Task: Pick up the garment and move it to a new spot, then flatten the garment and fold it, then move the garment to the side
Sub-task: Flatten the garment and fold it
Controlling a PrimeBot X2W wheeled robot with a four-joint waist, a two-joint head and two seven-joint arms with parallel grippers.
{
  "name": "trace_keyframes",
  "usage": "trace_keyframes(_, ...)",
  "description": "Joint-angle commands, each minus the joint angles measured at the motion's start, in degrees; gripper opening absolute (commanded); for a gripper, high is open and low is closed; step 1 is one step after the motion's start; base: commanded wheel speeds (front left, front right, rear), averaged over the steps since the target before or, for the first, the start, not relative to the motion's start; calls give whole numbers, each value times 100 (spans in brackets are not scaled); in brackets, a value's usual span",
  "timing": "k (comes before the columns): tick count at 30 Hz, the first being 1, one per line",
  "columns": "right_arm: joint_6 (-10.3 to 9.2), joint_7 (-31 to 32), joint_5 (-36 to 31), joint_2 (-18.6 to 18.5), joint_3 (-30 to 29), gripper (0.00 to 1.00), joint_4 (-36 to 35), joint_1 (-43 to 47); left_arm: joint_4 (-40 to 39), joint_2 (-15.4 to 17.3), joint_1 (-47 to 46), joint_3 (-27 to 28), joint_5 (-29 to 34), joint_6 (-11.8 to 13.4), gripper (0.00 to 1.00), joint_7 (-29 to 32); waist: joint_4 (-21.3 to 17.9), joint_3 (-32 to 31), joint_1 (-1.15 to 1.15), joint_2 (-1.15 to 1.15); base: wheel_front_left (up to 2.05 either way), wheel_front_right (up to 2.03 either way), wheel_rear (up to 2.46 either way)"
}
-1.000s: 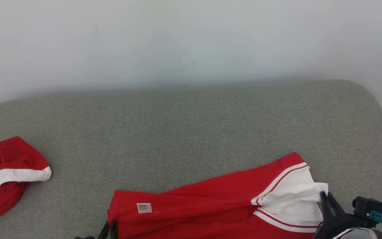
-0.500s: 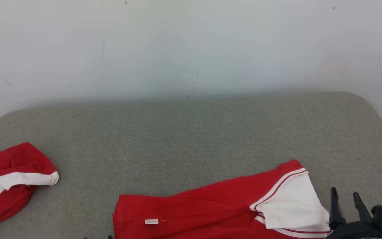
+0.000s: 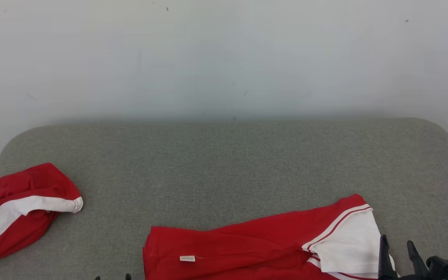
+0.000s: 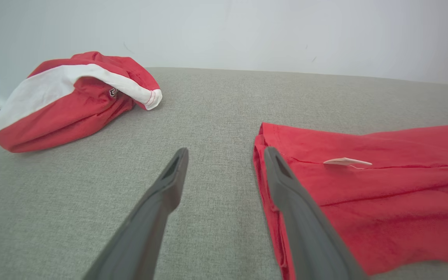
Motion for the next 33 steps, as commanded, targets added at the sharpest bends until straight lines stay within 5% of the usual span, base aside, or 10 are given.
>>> trace_keyframes(1, -13, -1, -52, 31, -6, 100, 22, 23, -30, -5, 61, -27, 7, 17, 100, -16, 52, 44, 0, 0, 0, 0, 0)
trace_keyframes(13, -13, -1, -55, -125, 185, 100, 369, -259, -63, -5, -82, -221, -62, 5, 100, -16, 197, 270, 0, 0, 0, 0, 0)
trace_keyframes(33, -13, 295, 455, -776, 598, 100, 2428, -1201, 15, -4, -236, -350, -13, -35, 100, -16, 717, 633, 0, 0, 0, 0, 0)
